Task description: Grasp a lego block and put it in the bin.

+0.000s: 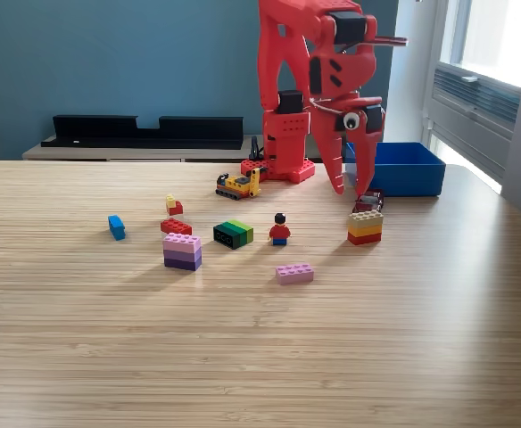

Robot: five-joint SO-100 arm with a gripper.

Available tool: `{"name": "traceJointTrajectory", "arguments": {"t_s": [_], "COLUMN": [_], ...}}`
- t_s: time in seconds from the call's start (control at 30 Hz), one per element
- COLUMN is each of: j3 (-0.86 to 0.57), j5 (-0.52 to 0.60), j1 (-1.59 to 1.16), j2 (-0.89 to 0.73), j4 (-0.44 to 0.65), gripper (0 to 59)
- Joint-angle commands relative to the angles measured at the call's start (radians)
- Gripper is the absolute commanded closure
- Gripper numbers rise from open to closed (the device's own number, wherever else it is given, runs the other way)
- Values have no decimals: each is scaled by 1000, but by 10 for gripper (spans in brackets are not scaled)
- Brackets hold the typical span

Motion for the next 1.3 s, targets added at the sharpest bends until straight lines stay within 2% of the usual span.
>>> {"name": "traceJointTrajectory", "arguments": {"t_s": [0.03, 0.17, 0.27, 0.57, 0.9, 1.1, 1.2, 1.3], "j3": [-135, -268, -314, -259, -258, -206, -158, -126], "j5": [-67, -69, -84, -166, -192, -201, -202, -202], "j1": [-109, -206, -264, -308, -273, -262, -264, -267], "j2": [-74, -132, -158, -244, -379, -426, -434, -434], "j4": [86, 258, 344, 347, 273, 169, 110, 83], "gripper": [372, 310, 292, 243, 259, 293, 338, 482]}}
